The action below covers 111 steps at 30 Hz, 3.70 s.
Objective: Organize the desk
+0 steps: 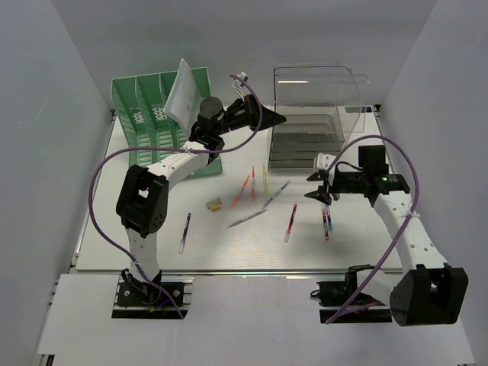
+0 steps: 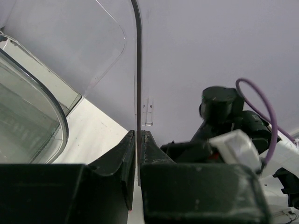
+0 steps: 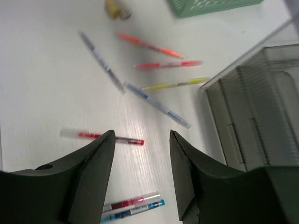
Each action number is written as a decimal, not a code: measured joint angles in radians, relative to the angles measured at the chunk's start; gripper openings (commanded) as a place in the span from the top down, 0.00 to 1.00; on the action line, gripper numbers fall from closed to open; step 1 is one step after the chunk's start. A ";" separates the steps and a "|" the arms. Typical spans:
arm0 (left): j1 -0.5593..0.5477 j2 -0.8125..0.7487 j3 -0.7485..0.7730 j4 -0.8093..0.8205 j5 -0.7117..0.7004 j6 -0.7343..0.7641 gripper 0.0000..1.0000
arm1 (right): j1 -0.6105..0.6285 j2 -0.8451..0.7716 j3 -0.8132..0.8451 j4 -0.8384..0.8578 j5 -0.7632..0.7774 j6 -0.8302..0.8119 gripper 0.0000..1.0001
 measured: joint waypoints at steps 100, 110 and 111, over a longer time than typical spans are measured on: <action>0.046 -0.008 0.045 -0.236 0.095 0.283 0.94 | 0.828 0.951 0.429 0.401 0.451 -0.216 0.57; 0.046 -0.008 0.045 -0.243 0.095 0.296 0.94 | 0.828 0.962 0.429 0.424 0.463 -0.224 0.92; 0.046 -0.008 0.045 -0.243 0.095 0.296 0.94 | 0.828 0.962 0.430 0.425 0.463 -0.220 0.94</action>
